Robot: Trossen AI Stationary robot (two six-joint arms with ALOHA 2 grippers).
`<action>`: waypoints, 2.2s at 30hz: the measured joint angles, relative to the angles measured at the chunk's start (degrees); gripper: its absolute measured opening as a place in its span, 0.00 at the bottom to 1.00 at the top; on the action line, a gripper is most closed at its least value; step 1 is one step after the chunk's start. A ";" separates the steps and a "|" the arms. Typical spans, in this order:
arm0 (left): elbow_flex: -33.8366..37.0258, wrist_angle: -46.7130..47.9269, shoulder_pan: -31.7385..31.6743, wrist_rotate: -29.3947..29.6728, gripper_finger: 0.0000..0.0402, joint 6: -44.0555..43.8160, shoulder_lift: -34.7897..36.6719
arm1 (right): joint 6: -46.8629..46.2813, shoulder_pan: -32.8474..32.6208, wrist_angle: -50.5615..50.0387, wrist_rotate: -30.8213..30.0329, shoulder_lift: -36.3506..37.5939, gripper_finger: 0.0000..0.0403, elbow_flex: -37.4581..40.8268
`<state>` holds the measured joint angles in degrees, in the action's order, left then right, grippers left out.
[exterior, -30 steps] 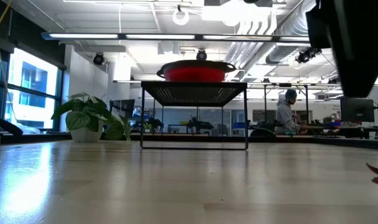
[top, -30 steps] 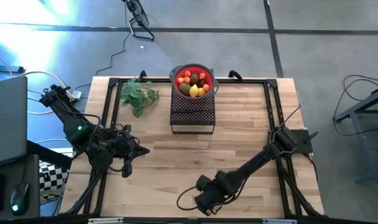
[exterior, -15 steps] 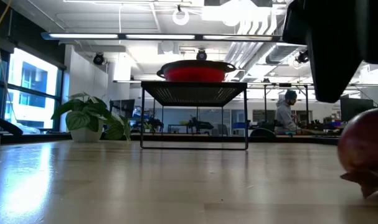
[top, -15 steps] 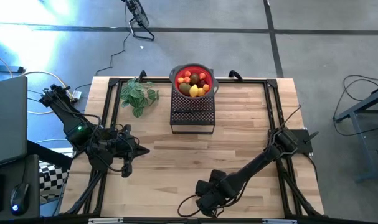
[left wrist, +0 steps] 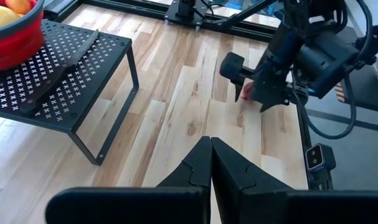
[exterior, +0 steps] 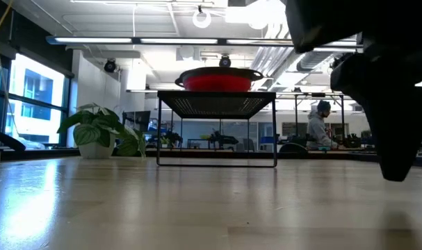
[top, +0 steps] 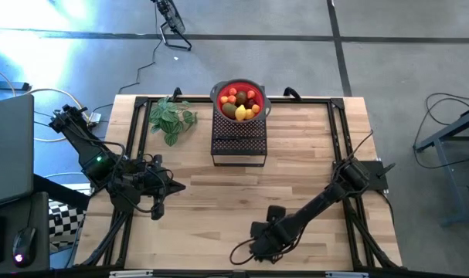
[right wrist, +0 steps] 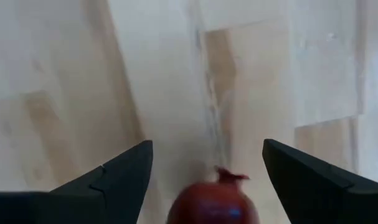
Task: Pick & Place Fruit
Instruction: Put the pomegranate into the red strainer bowl
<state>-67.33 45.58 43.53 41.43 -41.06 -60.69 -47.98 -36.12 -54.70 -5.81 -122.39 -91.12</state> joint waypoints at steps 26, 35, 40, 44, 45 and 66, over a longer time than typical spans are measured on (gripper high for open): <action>0.02 1.17 -0.01 1.19 0.00 -2.94 -0.76 | -22.57 10.33 -17.85 5.78 13.12 0.73 -0.49; 0.02 1.34 0.00 1.19 0.00 -2.97 -1.11 | -18.69 7.89 -17.57 6.28 13.44 0.73 0.91; 0.02 1.38 -0.02 1.31 0.00 -2.97 -1.11 | -17.12 5.68 -14.19 9.40 13.44 0.73 3.59; 0.02 1.44 0.00 1.56 0.00 -2.93 -1.11 | -16.90 4.45 -7.42 9.38 13.44 0.73 7.16; 0.02 1.44 -0.02 1.58 0.00 -2.93 -1.11 | -16.93 4.26 -6.21 9.54 13.44 0.73 7.95; 0.02 1.51 0.00 1.75 0.00 -2.95 -1.11 | -18.23 3.85 4.02 10.57 13.42 0.73 18.13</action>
<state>-67.31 47.09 43.53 43.18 -44.01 -61.80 -66.22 -32.27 -50.68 4.76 -108.97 -72.99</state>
